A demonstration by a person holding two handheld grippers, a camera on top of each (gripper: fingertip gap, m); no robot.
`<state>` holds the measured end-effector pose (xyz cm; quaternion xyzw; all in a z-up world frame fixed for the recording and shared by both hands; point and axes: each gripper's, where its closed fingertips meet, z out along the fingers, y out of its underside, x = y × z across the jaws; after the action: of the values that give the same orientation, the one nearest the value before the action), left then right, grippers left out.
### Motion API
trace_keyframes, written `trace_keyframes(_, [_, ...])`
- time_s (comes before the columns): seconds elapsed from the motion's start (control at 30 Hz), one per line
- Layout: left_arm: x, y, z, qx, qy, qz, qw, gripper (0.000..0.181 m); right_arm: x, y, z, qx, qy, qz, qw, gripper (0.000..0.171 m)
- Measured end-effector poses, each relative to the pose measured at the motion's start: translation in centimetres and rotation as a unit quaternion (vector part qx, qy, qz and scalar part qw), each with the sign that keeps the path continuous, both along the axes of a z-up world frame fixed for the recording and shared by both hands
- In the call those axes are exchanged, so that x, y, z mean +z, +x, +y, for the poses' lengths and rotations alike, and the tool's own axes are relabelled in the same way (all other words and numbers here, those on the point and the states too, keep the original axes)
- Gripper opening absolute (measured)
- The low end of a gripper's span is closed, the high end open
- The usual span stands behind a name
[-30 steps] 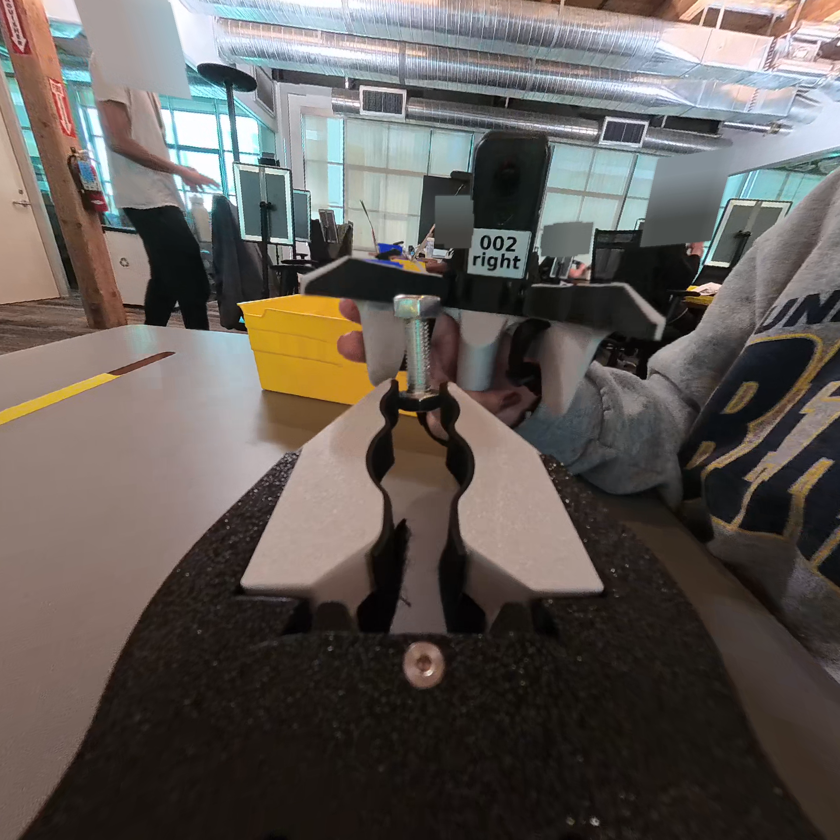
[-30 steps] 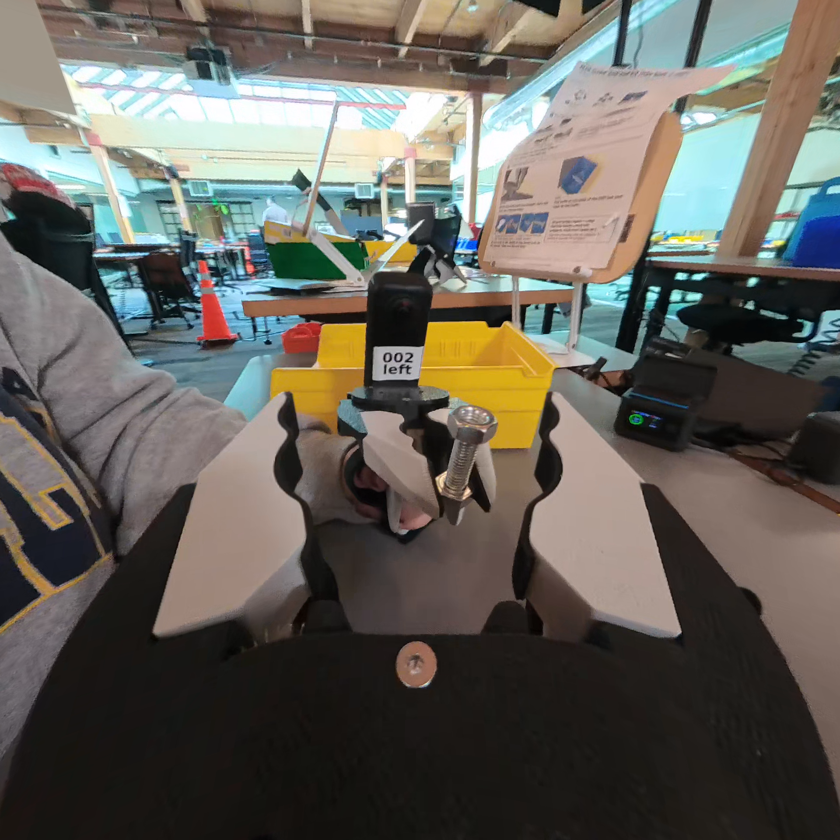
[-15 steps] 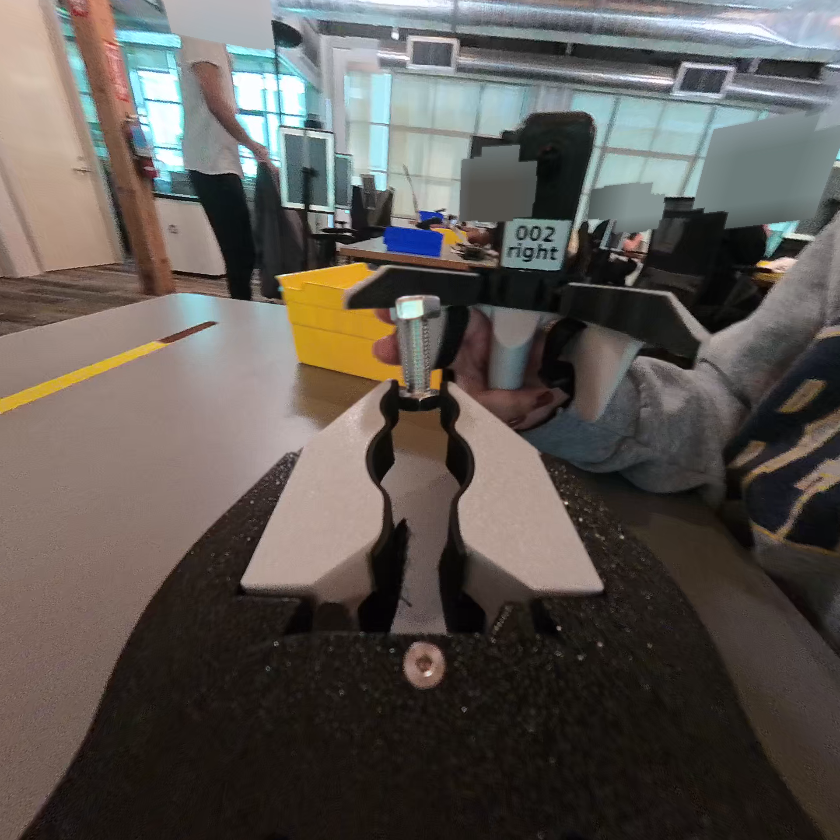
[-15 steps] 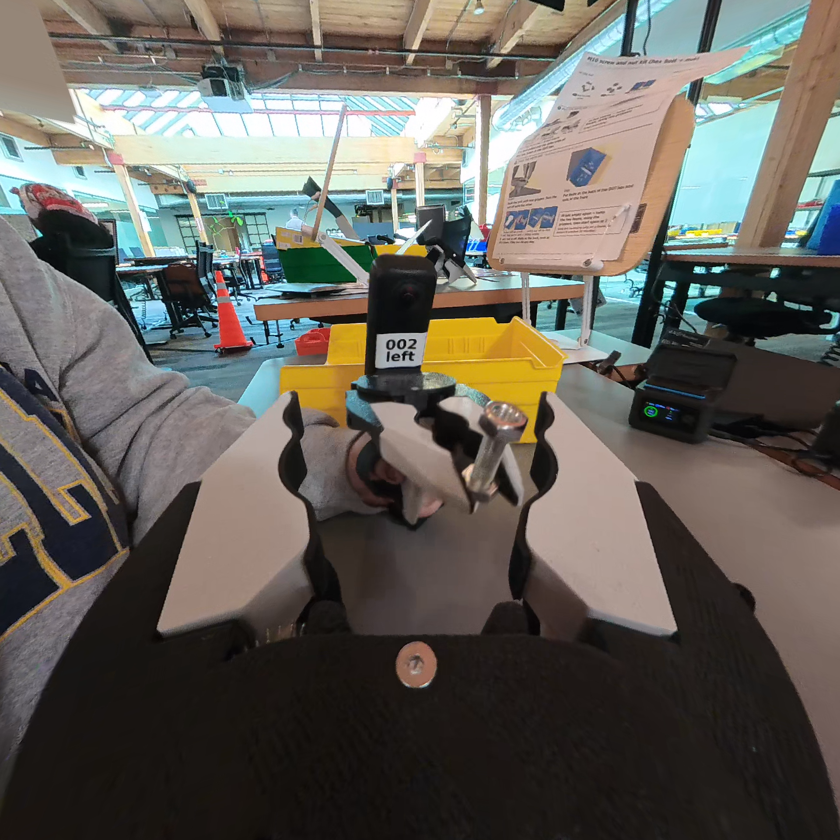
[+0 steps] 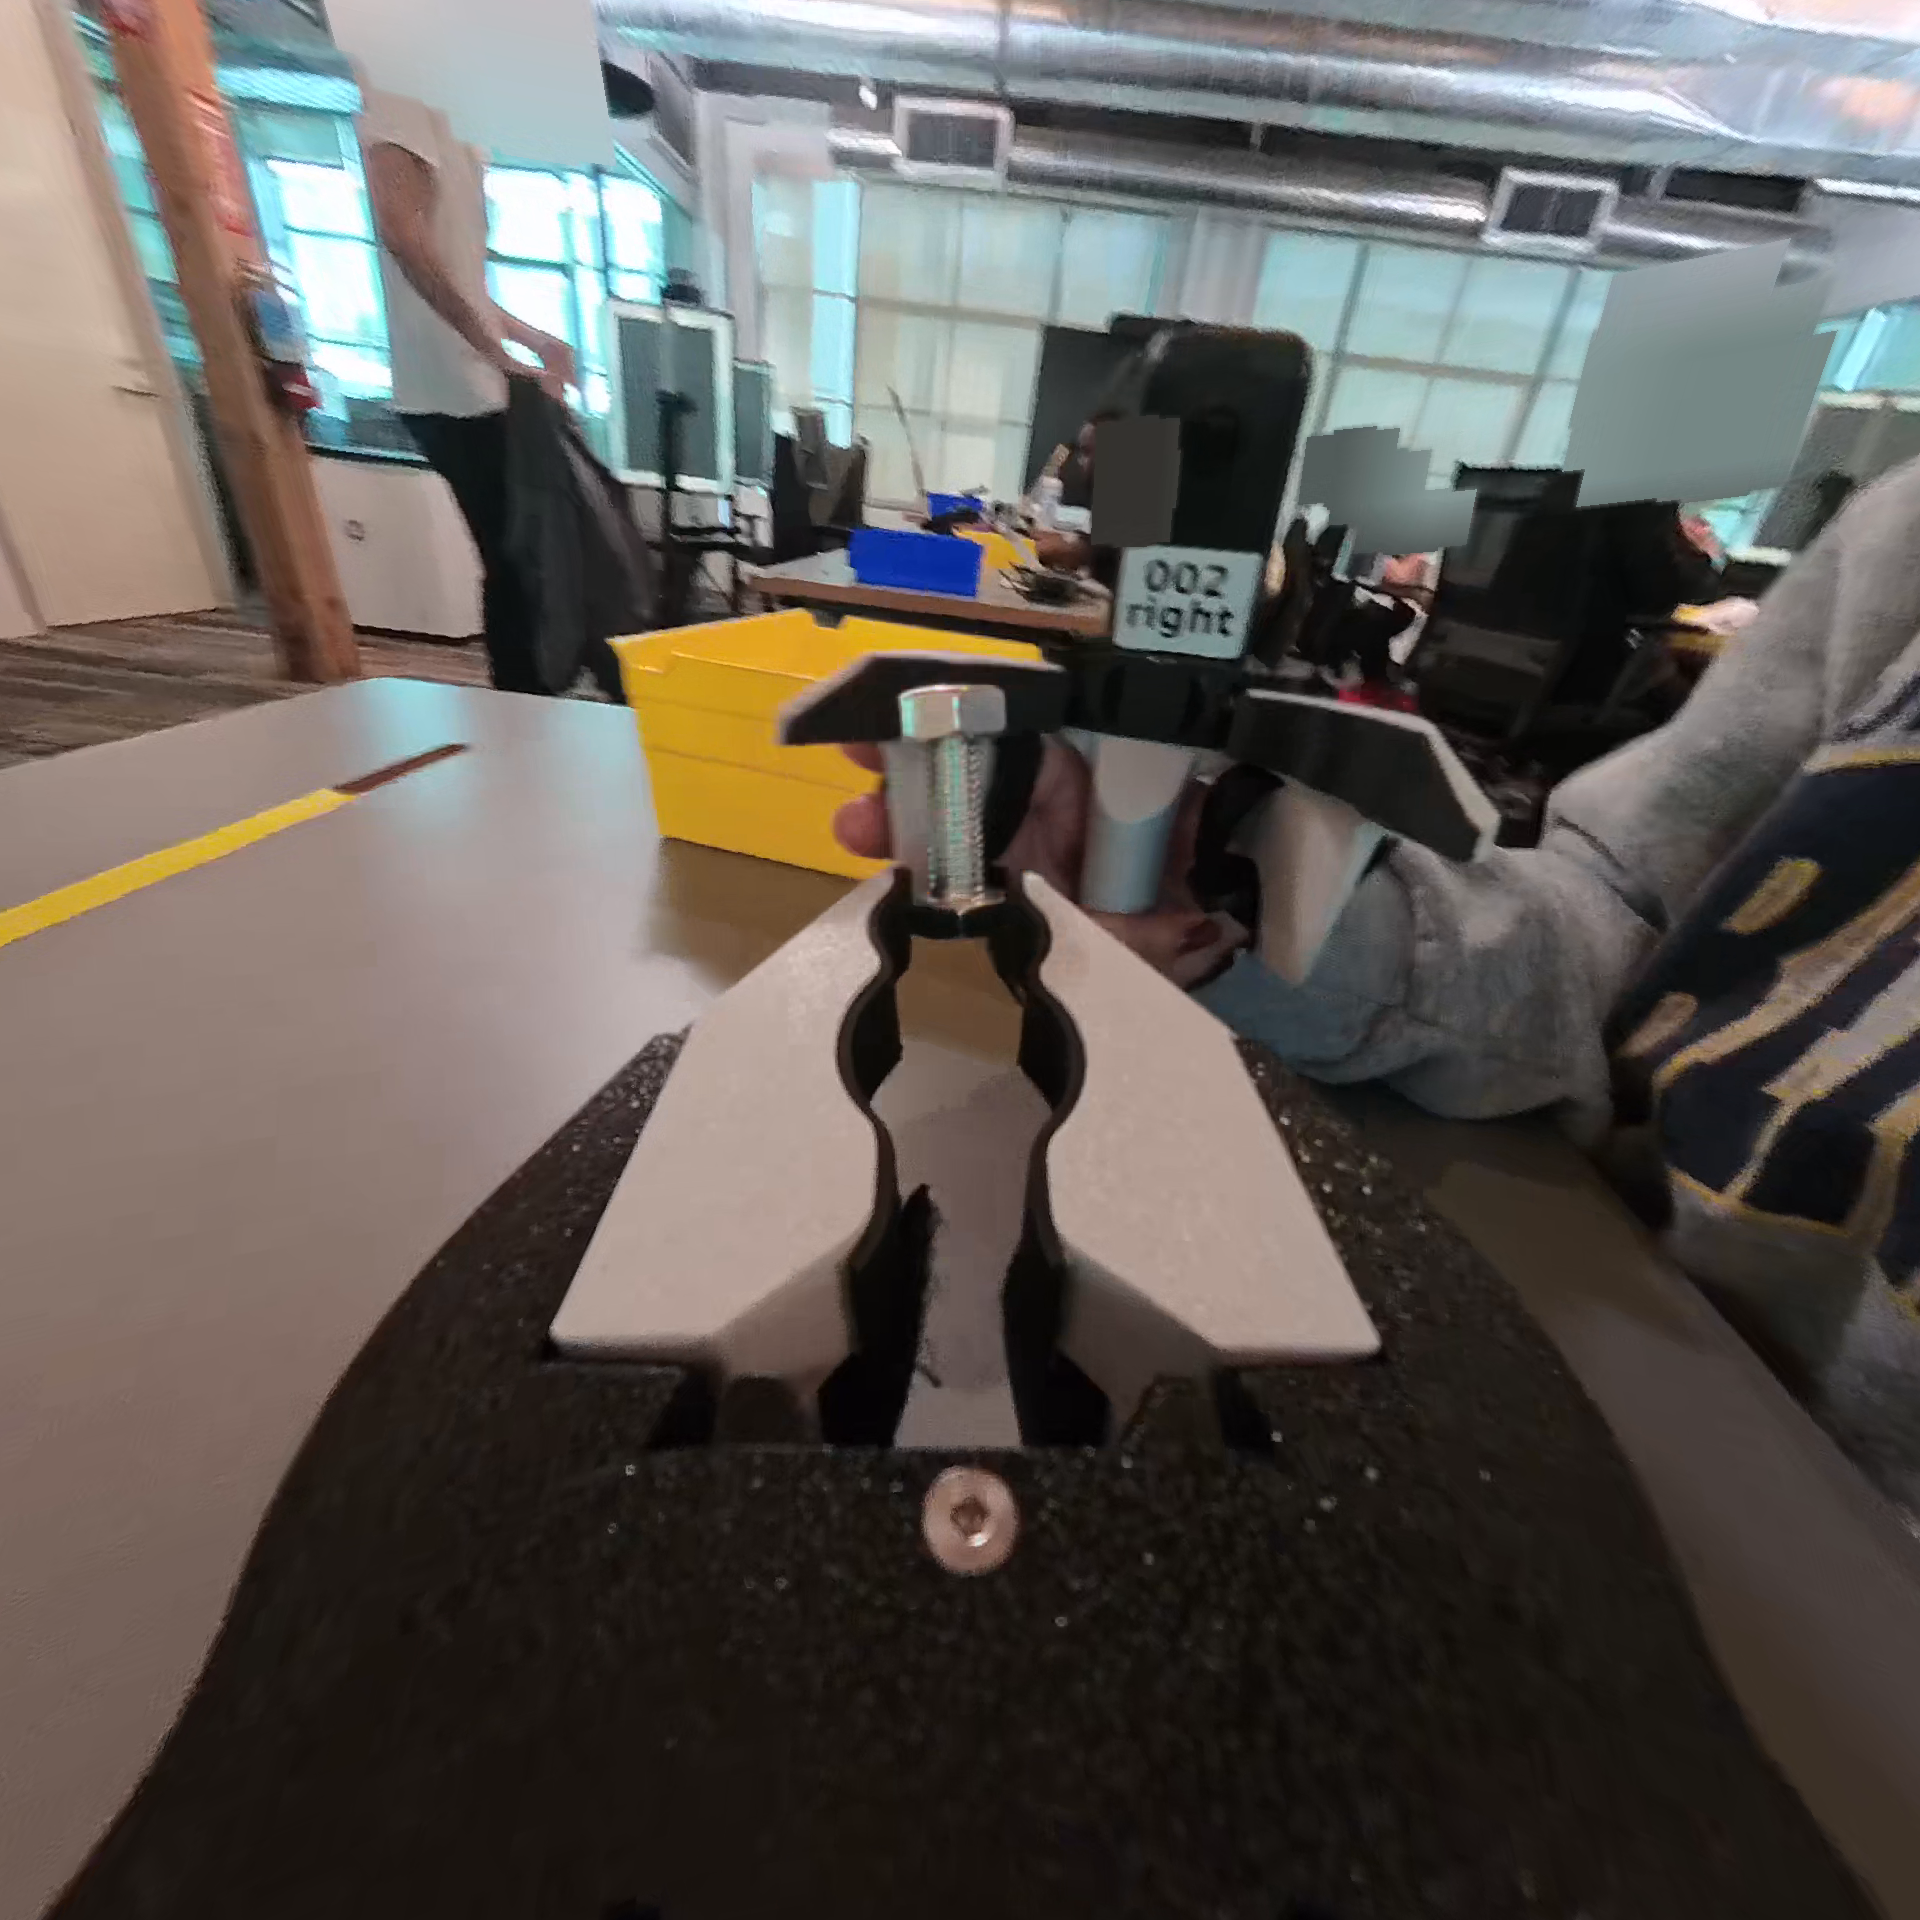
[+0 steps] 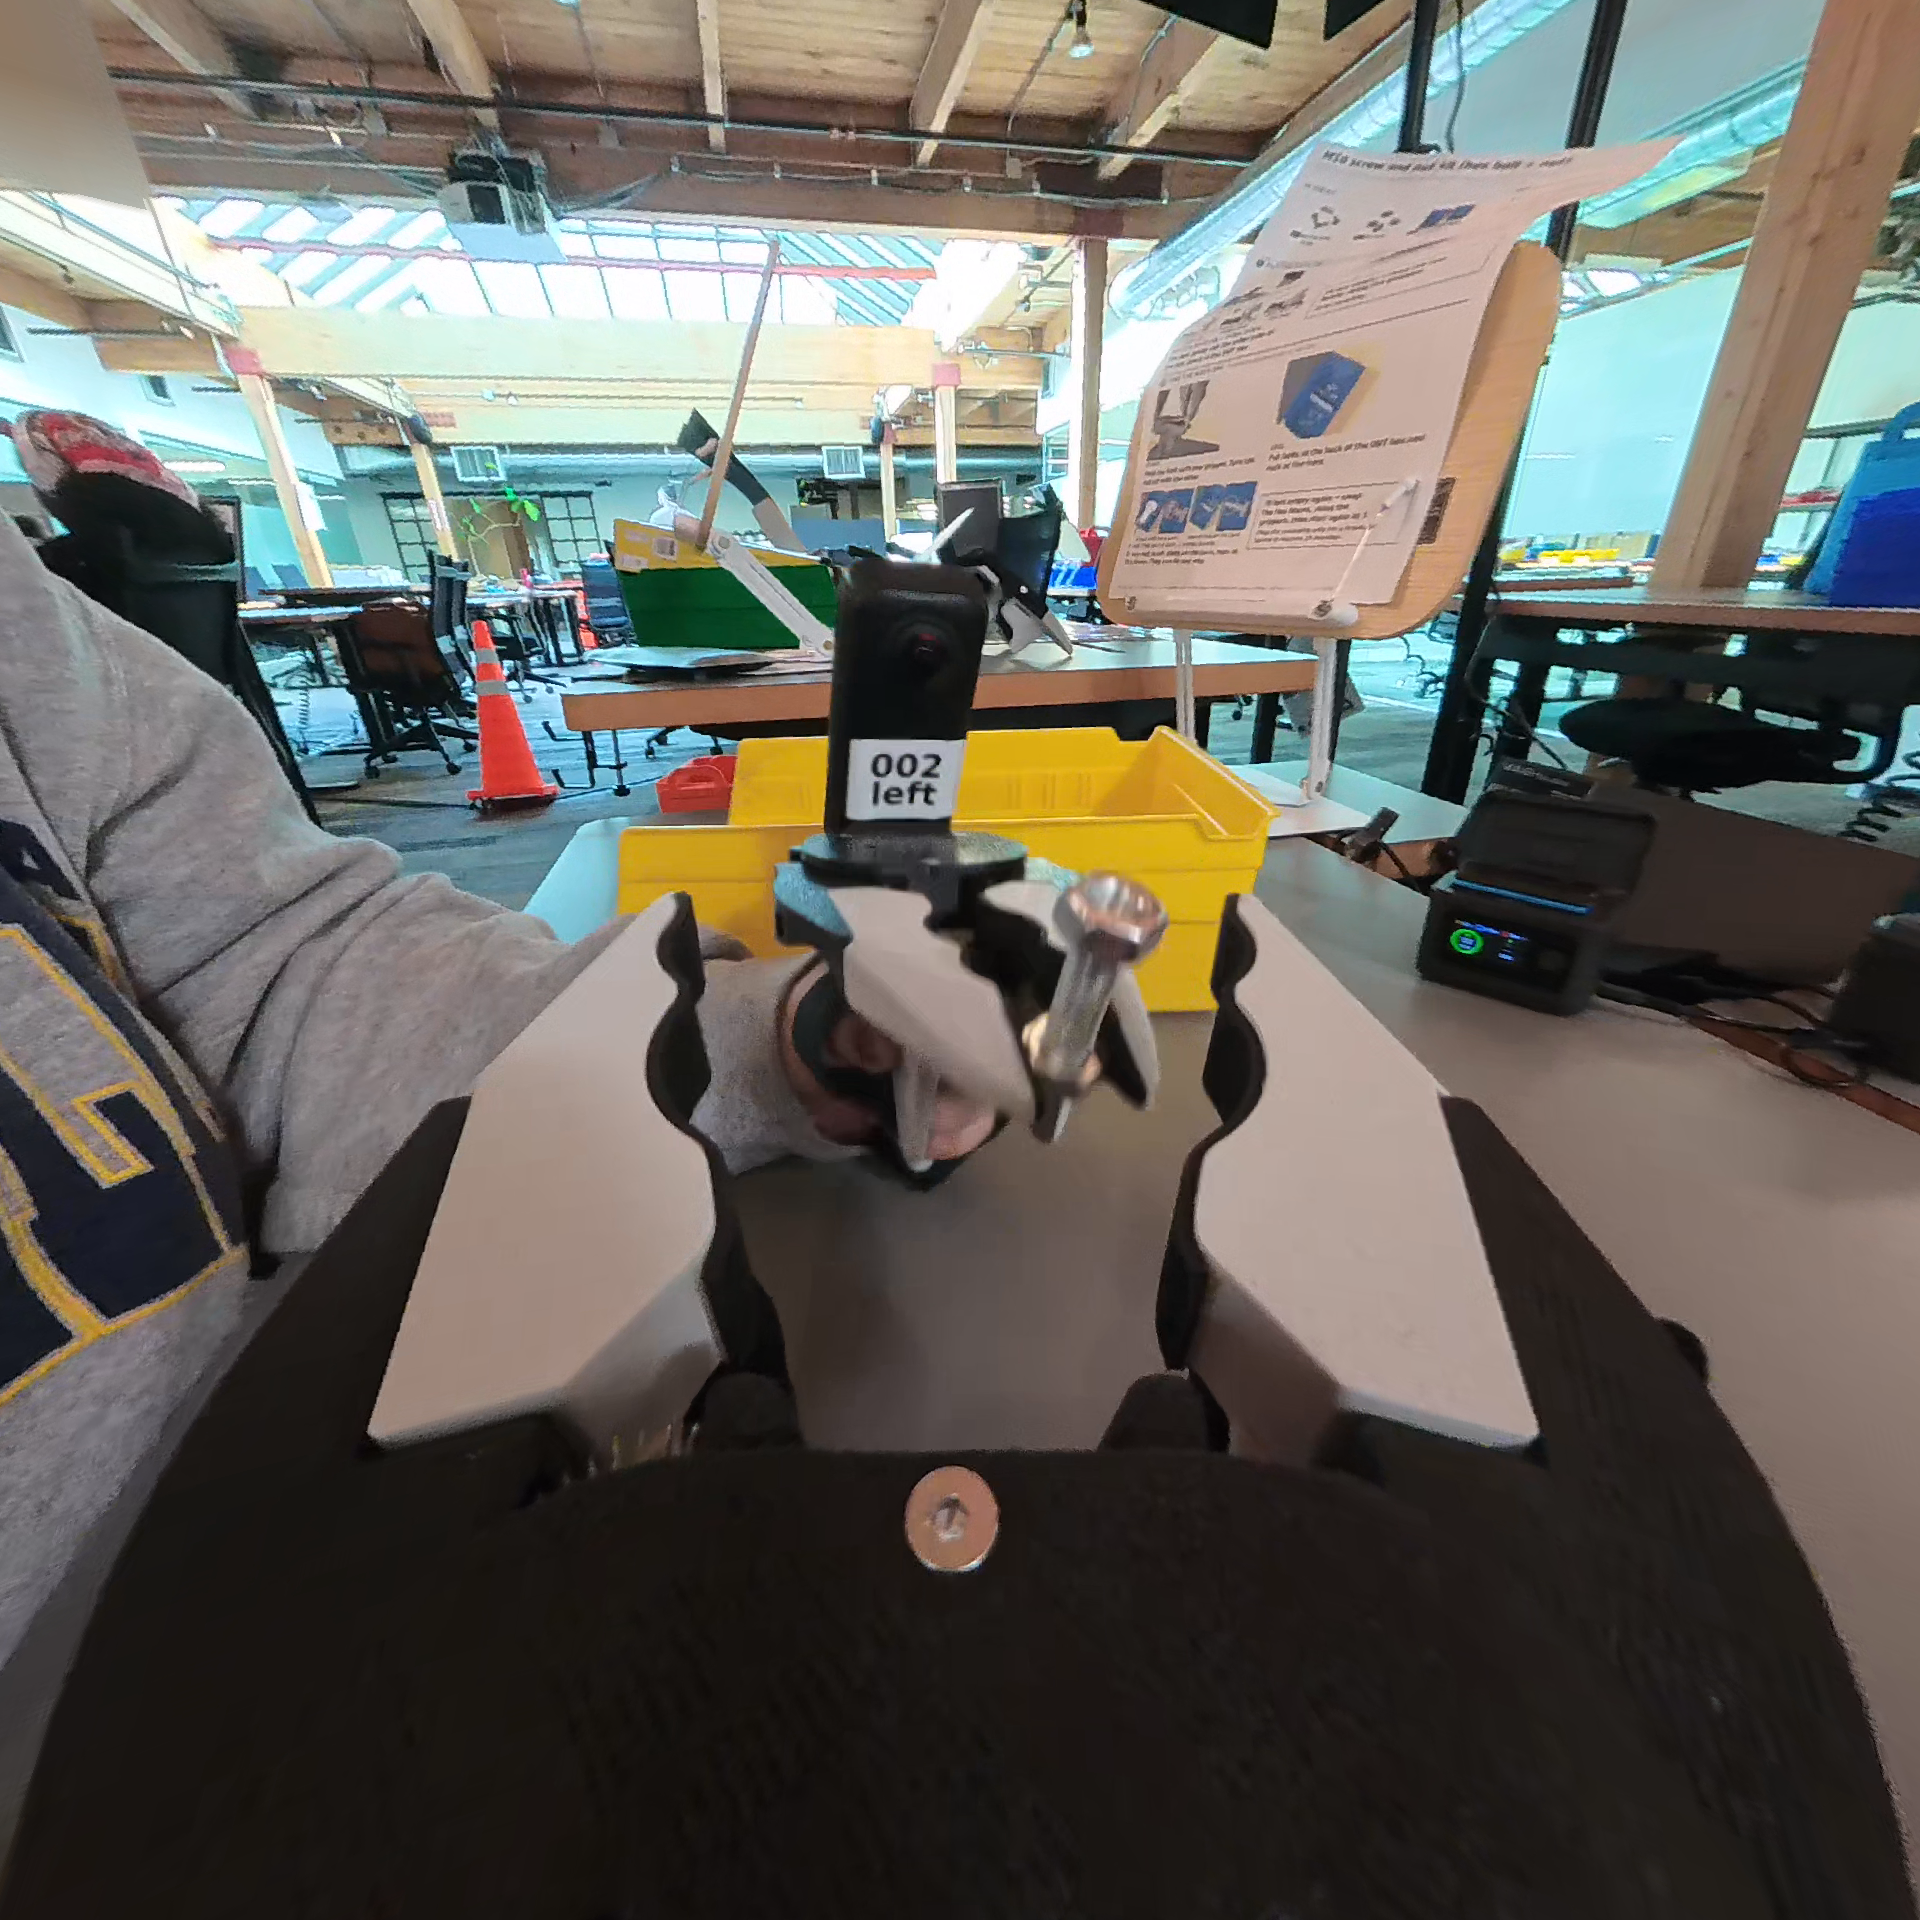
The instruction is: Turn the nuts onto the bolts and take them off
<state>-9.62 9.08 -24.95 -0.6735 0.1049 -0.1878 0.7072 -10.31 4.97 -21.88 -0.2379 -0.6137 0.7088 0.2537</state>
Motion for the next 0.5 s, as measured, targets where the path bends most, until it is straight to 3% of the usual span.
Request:
trace_keyframes(0.1, [-1.0, 1.8, 0.7, -0.025, -0.026, 0.017, 0.999, 0.016, 0.1, 0.3, -0.7, 0.02, -0.011, 0.004, 1.0, 0.098])
trace_keyframes(0.17, [-1.3, 0.7, 0.7, 0.001, -0.029, 0.027, 0.999, 0.016, -0.1, 0.3, -0.8, 0.019, -0.003, -0.001, 1.0, 0.098])
trace_keyframes(0.33, [0.7, -2.9, -0.8, 0.044, 0.021, -0.042, 0.998, 0.016, -0.2, 0.0, 0.4, 0.005, -0.014, -0.007, 1.0, 0.096])
trace_keyframes(0.5, [-0.4, 1.3, 0.2, -0.027, -0.015, -0.003, 1.0, 0.016, -0.2, 0.0, -0.5, 0.015, -0.019, -0.002, 1.0, 0.097])
